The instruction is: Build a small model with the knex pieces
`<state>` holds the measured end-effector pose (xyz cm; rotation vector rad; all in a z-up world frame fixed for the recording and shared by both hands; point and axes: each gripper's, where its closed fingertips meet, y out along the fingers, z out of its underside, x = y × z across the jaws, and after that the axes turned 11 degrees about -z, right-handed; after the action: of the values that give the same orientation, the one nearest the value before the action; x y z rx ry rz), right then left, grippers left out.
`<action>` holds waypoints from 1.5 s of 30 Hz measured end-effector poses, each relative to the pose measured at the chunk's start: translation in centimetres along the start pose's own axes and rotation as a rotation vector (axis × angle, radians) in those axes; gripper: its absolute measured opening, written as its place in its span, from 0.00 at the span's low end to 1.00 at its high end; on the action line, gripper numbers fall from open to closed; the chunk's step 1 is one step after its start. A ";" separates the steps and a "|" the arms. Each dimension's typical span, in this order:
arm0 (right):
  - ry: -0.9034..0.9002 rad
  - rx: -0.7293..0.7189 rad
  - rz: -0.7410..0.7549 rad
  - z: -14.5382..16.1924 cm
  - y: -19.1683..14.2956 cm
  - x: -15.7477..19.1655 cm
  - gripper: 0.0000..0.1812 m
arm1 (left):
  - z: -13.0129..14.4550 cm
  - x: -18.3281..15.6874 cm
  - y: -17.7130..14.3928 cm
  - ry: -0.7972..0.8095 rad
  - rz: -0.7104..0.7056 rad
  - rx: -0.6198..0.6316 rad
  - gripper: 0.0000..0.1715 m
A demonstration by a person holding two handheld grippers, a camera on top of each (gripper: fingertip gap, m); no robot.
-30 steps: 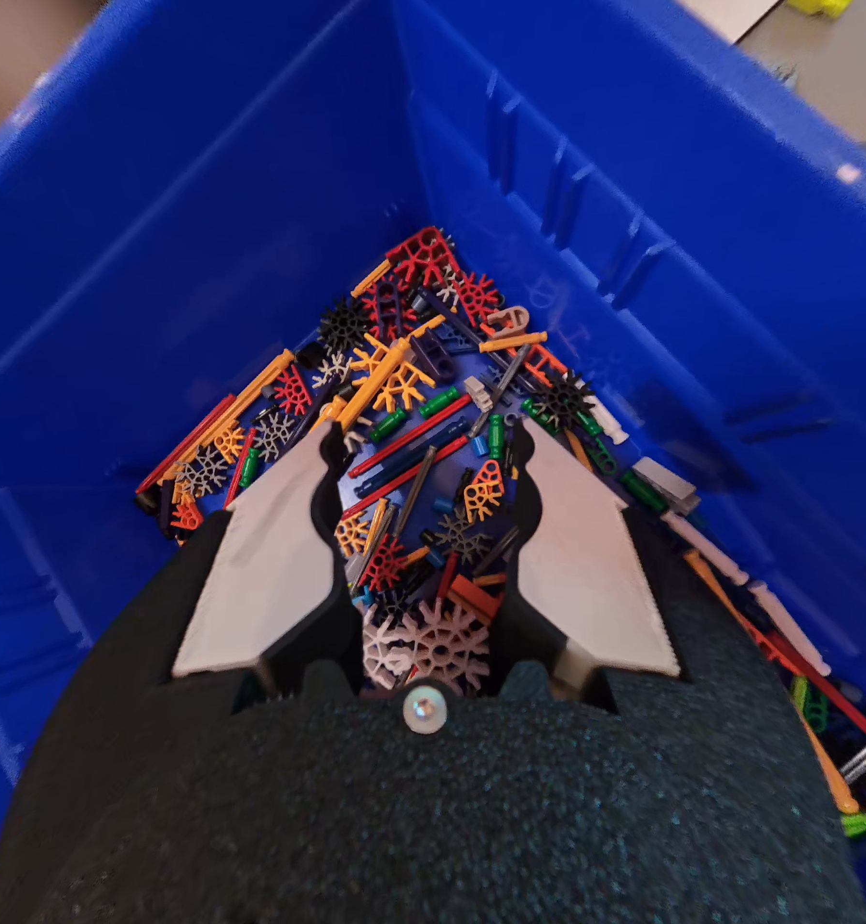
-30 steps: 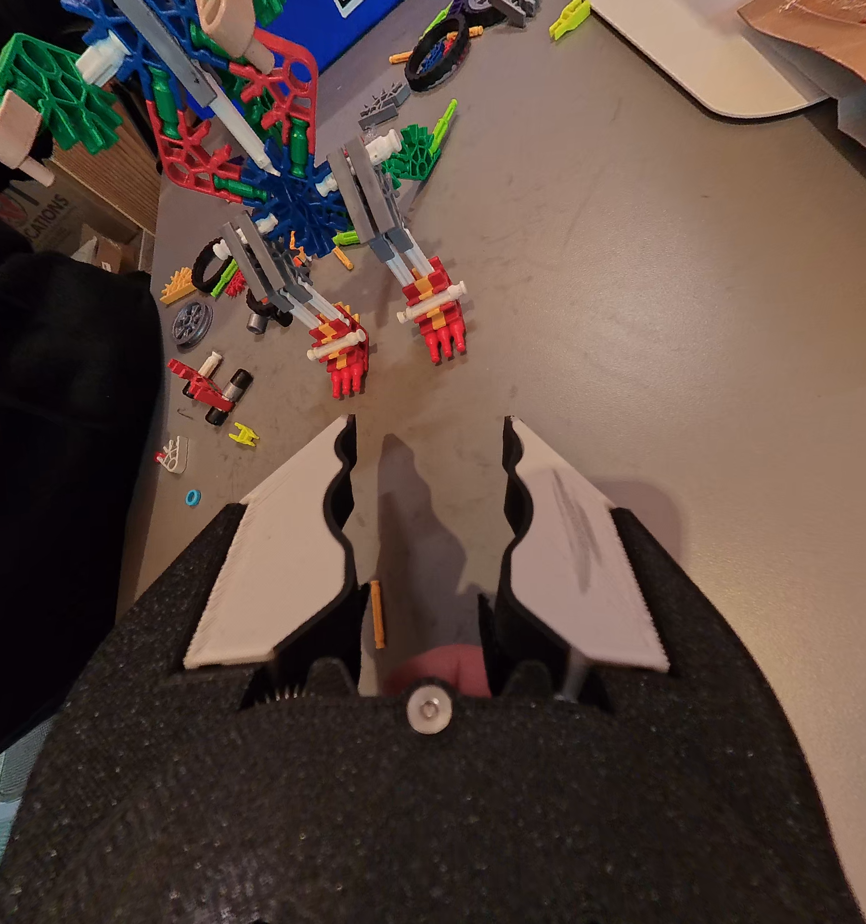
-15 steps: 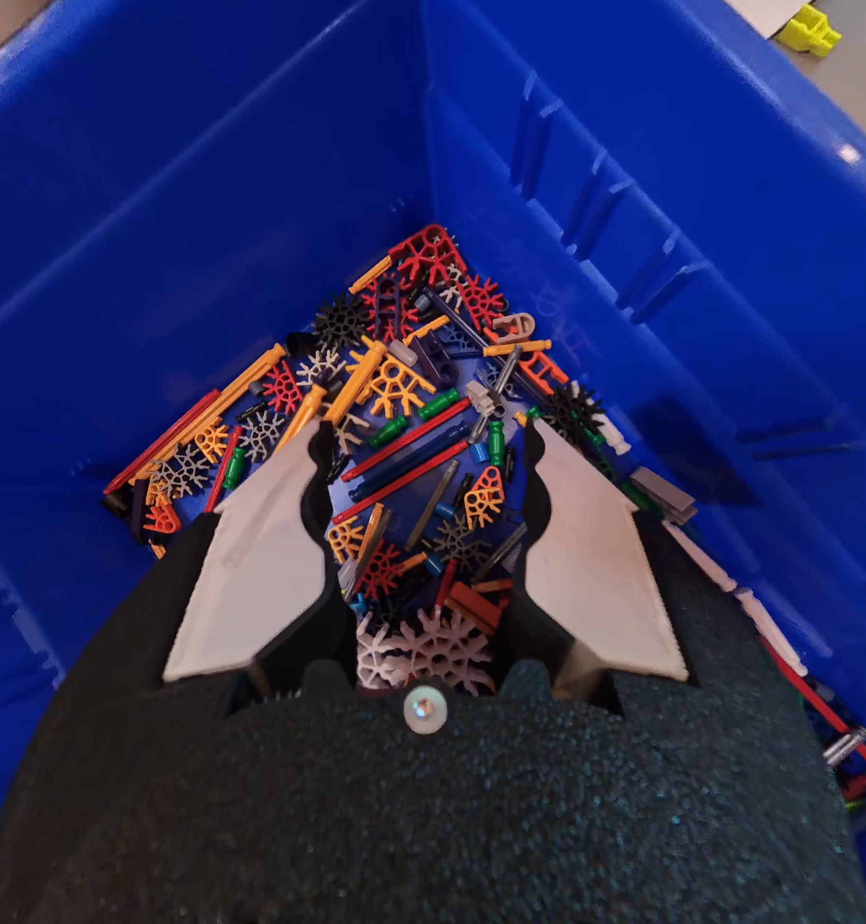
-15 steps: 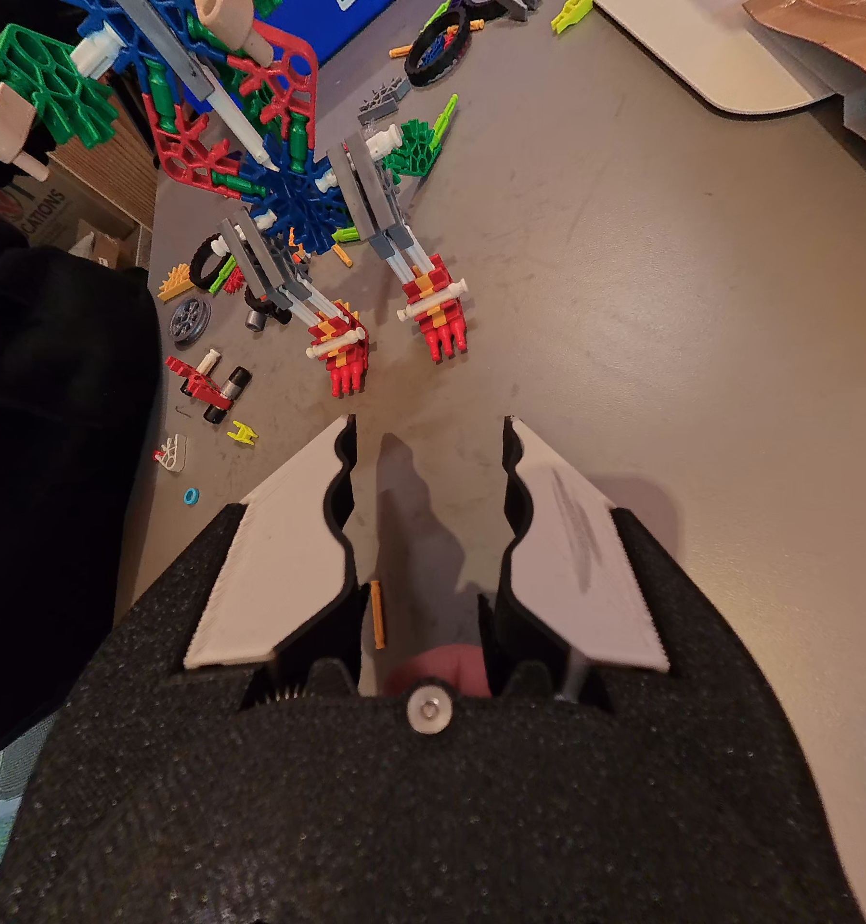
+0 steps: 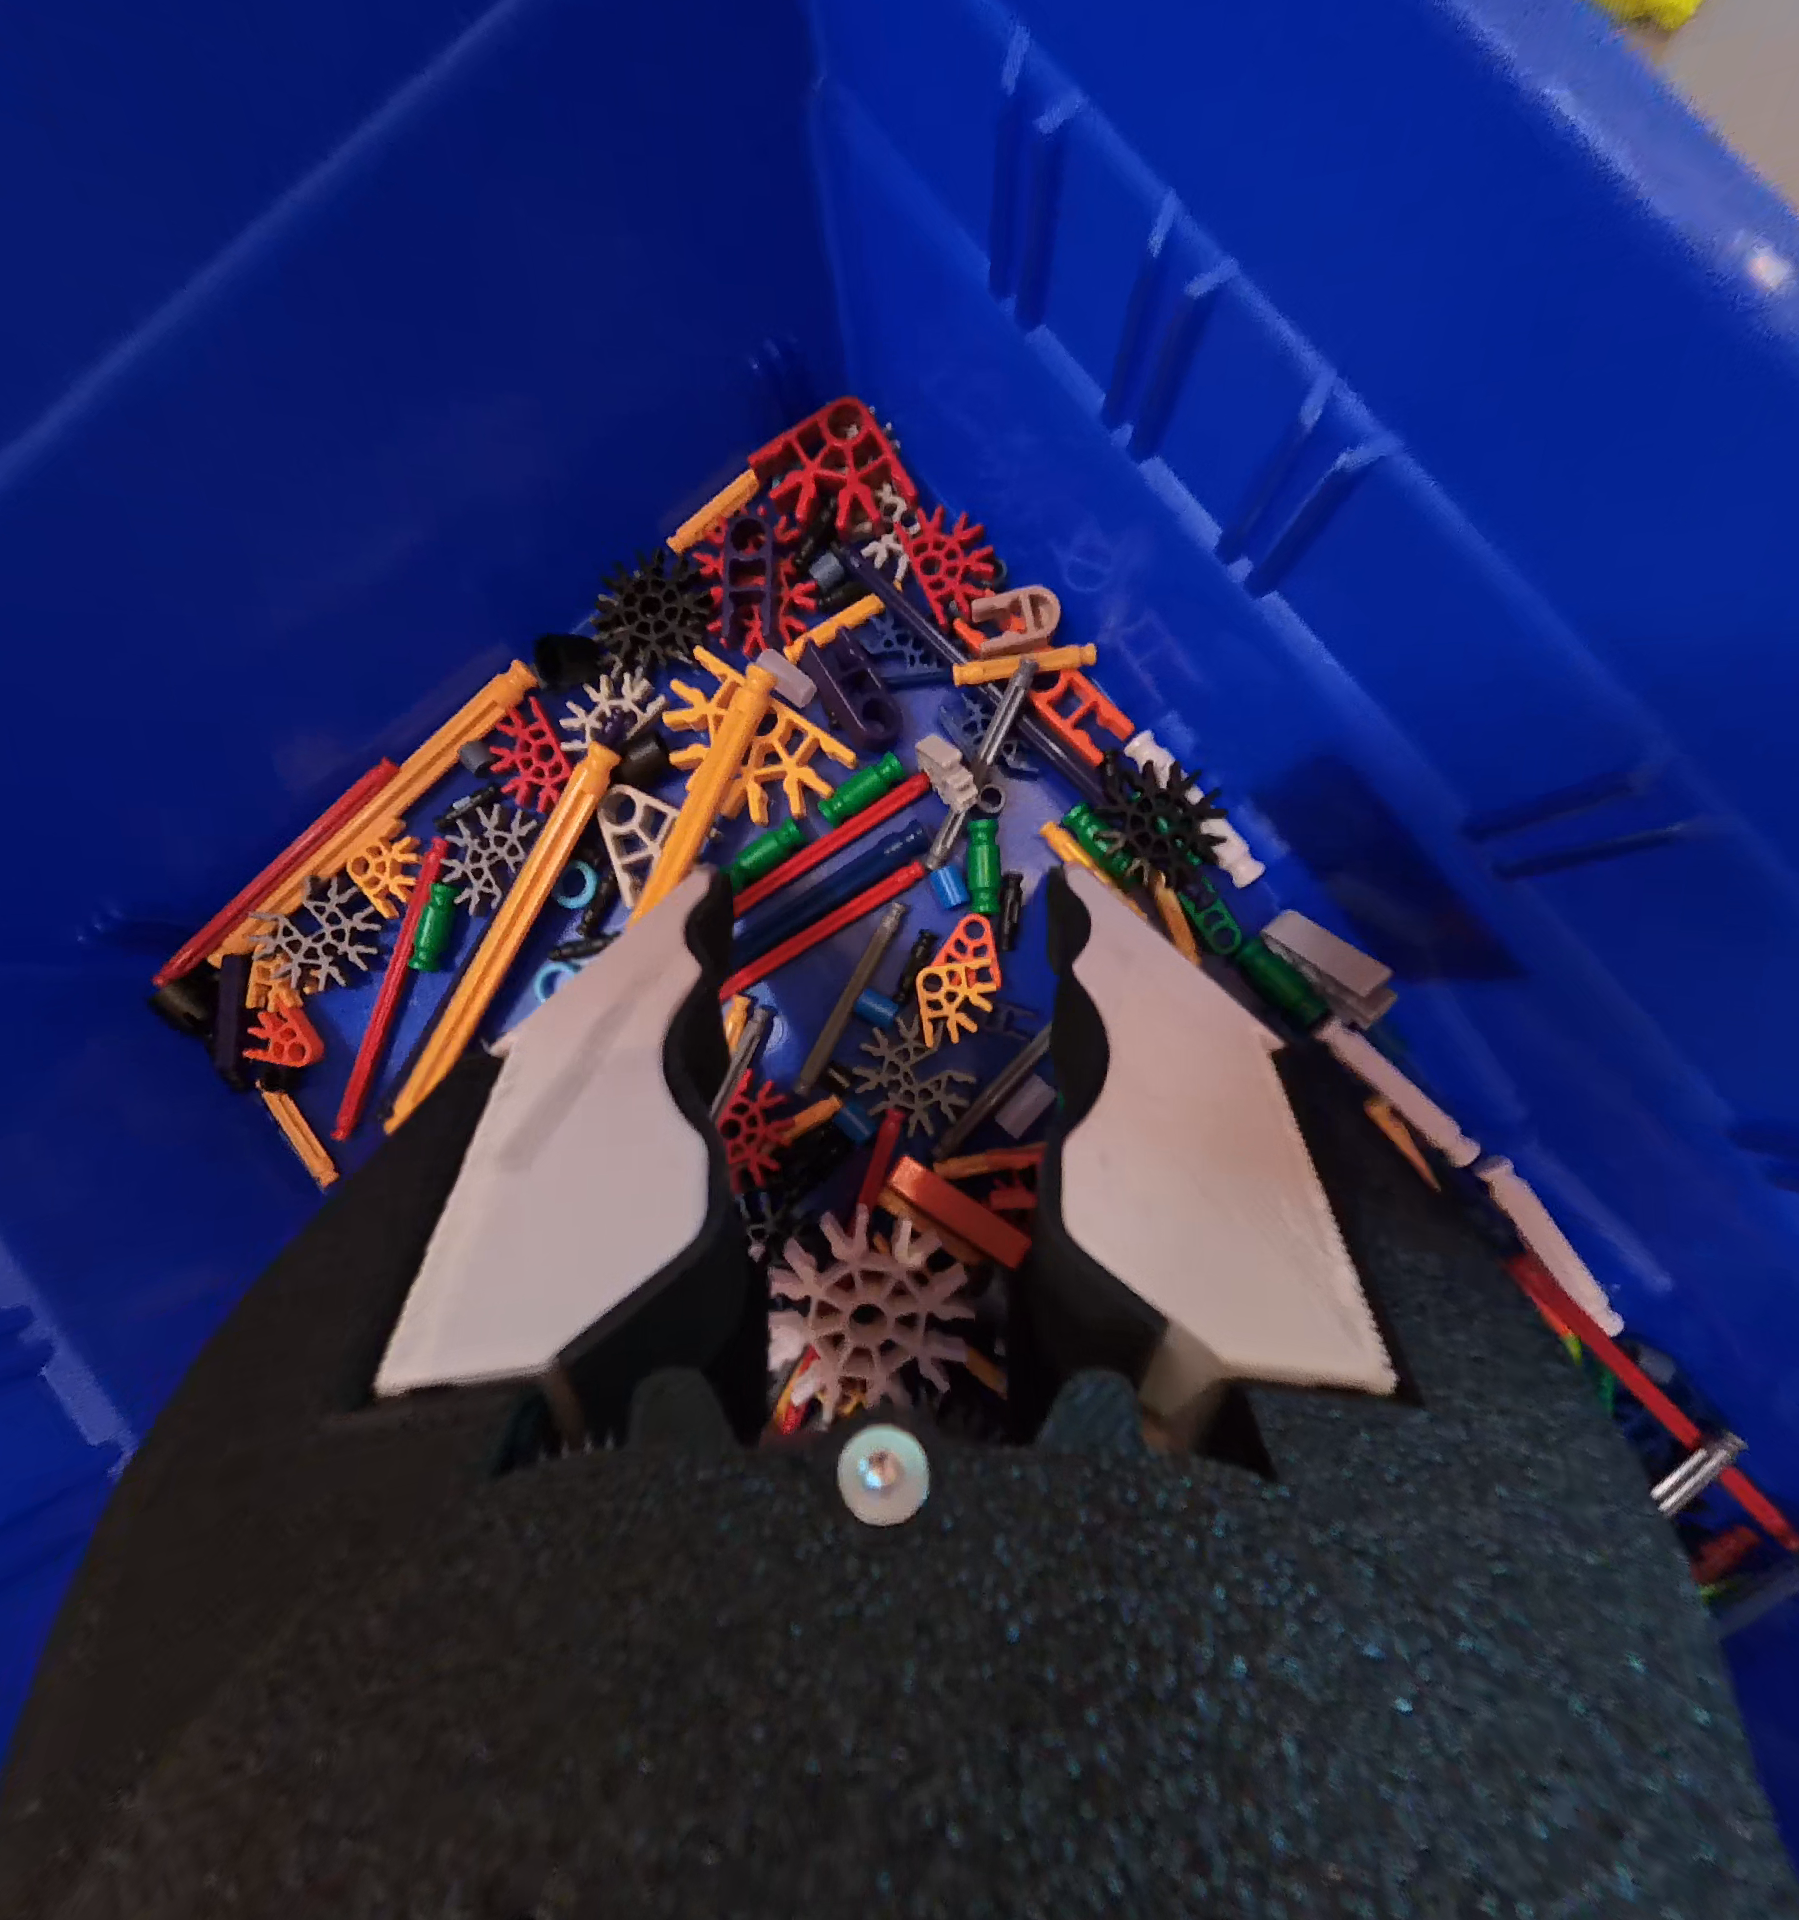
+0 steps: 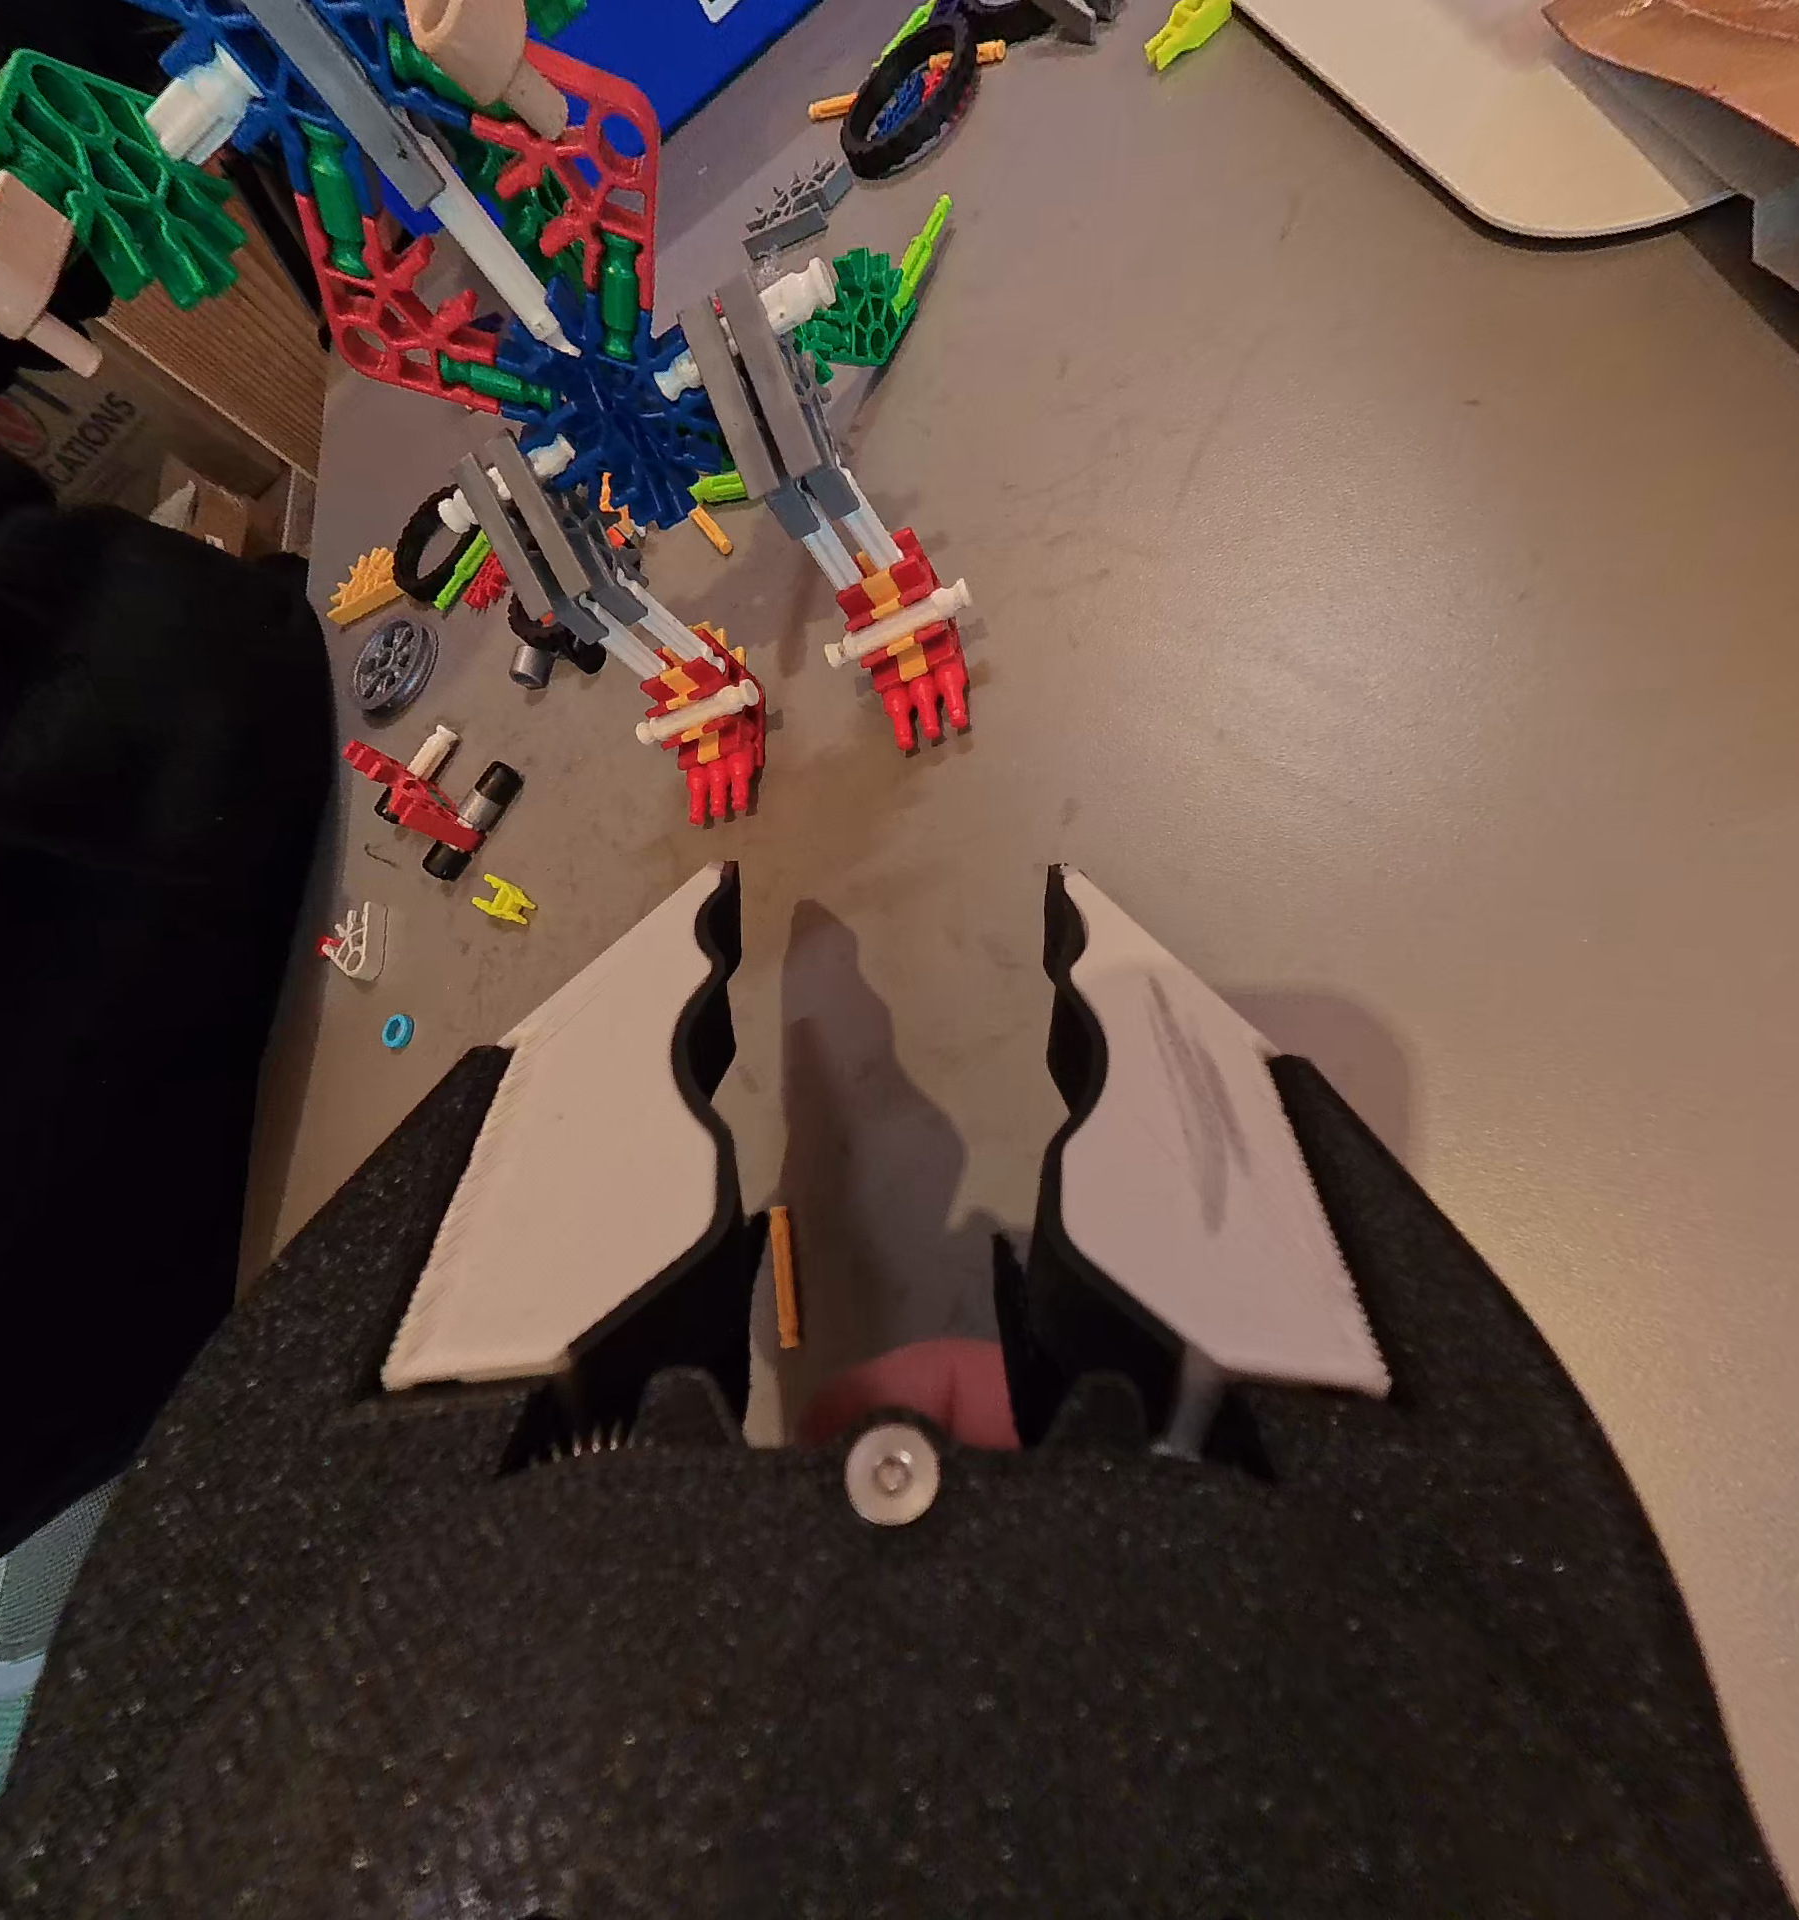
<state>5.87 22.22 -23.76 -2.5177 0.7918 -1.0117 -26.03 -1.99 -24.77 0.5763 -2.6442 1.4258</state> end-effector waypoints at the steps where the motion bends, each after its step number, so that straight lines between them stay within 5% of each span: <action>1: 0.000 0.000 0.000 0.0 0.0 0.0 0.32 | 0.0 -0.1 0.0 -0.004 0.005 -0.005 0.33; 9: -0.001 0.000 0.000 0.0 0.0 0.0 0.32 | -1.8 1.4 -1.3 -0.029 -0.108 -0.114 0.38; 14: -0.006 0.003 0.005 0.0 0.0 0.0 0.32 | -0.5 1.8 0.1 -0.021 -0.095 -0.047 0.40; 28: -0.002 0.001 0.001 0.0 0.0 0.0 0.32 | -0.2 0.8 0.0 0.043 -0.076 -0.019 0.28; 38: -0.002 0.000 0.000 0.0 0.0 0.0 0.32 | 0.9 -0.2 -0.8 0.112 -0.036 0.024 0.06; 45: 0.005 -0.006 -0.004 -0.1 -0.1 0.0 0.32 | 2.1 -0.9 -2.0 0.152 0.019 0.073 0.05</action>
<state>5.83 22.26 -23.68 -2.5235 0.7932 -1.0184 -24.27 -4.51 -24.59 0.4311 -2.4966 1.5118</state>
